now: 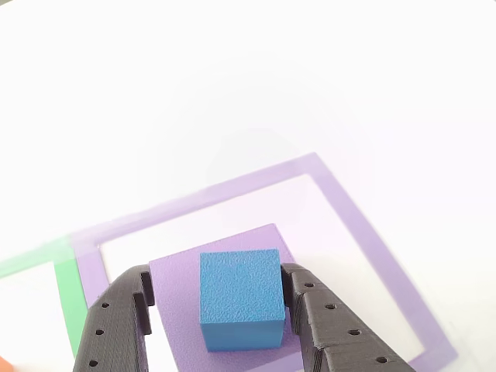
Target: Tower of hanoi
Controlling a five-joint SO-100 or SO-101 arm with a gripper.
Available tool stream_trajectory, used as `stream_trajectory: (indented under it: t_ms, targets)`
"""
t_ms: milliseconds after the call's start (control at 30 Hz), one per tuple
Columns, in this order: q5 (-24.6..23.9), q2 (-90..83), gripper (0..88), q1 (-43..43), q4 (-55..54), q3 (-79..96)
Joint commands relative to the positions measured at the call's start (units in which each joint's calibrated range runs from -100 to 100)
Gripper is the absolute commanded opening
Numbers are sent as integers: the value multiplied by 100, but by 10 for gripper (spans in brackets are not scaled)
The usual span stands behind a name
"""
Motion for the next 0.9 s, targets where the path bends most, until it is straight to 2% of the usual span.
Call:
stream_trajectory:
  t_ms: [0, 167, 400, 467, 633, 867]
  targets:
    - [0, -869, 178, -18, 488, 20]
    - [0, -2201, 183, -56, 2091, -116]
    - [0, -4397, 159, -47, 5597, -798]
    - [0, -4841, 128, -133, 6771, -1280]
    - [0, -5342, 10, -555, 9305, -2816]
    - [0, -5414, 1, -1226, 11969, -4961]
